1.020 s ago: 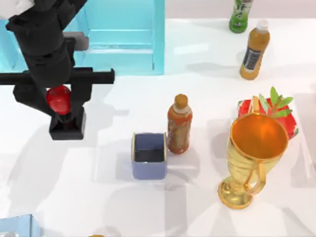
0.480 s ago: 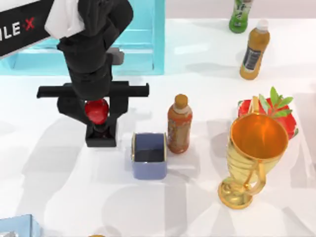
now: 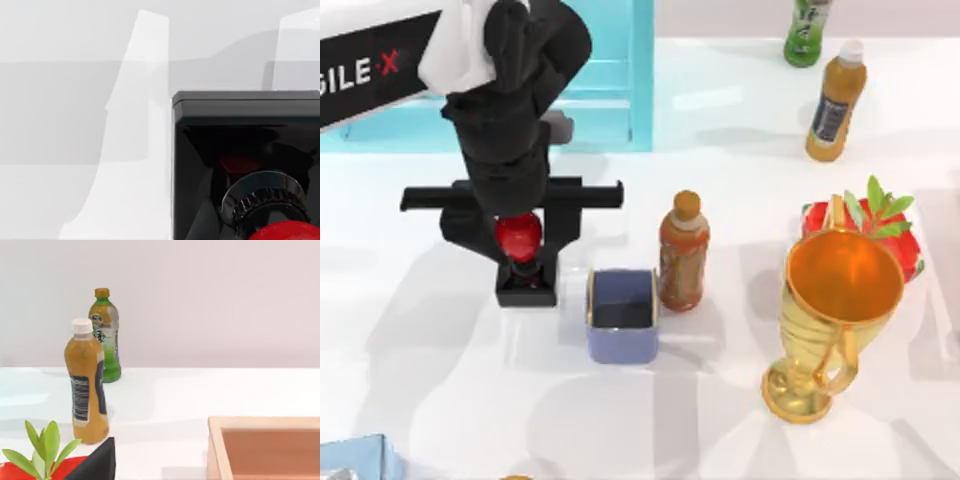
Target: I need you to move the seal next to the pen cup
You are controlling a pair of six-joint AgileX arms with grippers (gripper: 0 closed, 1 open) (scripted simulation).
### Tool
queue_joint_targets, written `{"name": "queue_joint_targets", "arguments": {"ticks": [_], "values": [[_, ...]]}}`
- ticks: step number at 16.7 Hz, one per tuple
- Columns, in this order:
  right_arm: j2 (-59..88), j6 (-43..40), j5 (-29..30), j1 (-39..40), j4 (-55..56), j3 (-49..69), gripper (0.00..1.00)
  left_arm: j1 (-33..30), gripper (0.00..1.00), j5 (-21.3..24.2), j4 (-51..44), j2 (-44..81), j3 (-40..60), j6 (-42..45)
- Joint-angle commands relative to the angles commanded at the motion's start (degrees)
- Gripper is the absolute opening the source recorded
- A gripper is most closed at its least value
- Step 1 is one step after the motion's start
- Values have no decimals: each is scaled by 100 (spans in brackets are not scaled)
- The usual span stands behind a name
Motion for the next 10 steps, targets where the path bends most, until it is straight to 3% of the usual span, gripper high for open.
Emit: {"name": "queue_joint_targets", "arguments": {"ticks": [2, 10], "values": [[0, 0, 0, 0, 0, 0, 100, 0, 0, 0, 0, 0, 0, 0], [0, 0, 0, 0, 0, 0, 100, 0, 60, 0, 0, 0, 0, 0]]}}
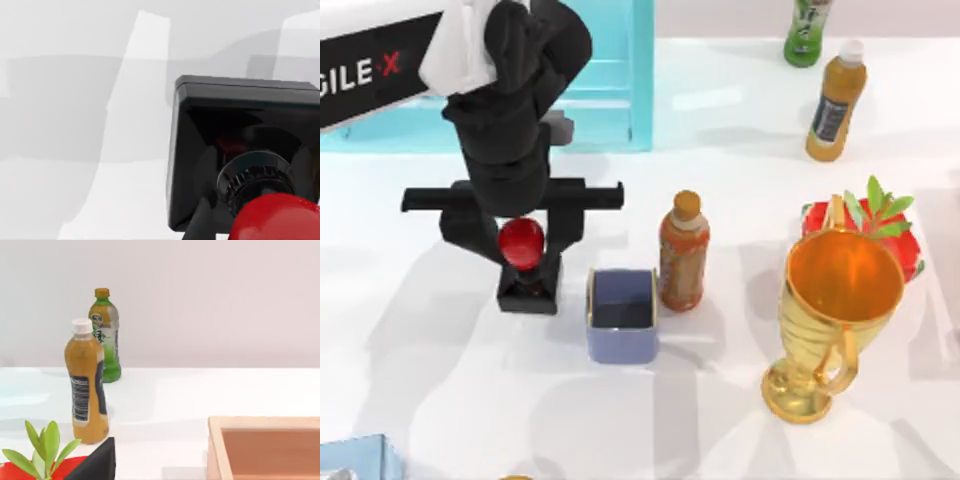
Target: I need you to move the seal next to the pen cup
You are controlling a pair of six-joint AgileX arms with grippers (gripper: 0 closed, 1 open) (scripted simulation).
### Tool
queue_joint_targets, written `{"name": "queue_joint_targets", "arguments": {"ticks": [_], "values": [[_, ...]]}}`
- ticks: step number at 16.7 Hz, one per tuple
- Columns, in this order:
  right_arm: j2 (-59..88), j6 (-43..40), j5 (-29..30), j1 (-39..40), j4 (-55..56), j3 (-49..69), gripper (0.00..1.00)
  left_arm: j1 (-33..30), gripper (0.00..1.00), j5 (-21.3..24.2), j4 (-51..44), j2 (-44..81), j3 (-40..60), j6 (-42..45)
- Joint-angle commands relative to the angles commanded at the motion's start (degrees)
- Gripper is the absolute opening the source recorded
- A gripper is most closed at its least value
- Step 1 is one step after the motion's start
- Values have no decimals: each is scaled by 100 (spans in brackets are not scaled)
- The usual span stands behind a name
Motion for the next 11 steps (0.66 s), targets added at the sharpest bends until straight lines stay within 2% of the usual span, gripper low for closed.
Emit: {"name": "queue_joint_targets", "arguments": {"ticks": [5, 11], "values": [[0, 0, 0, 0, 0, 0, 100, 0, 98, 0, 0, 0, 0, 0], [0, 0, 0, 0, 0, 0, 100, 0, 100, 0, 0, 0, 0, 0]]}}
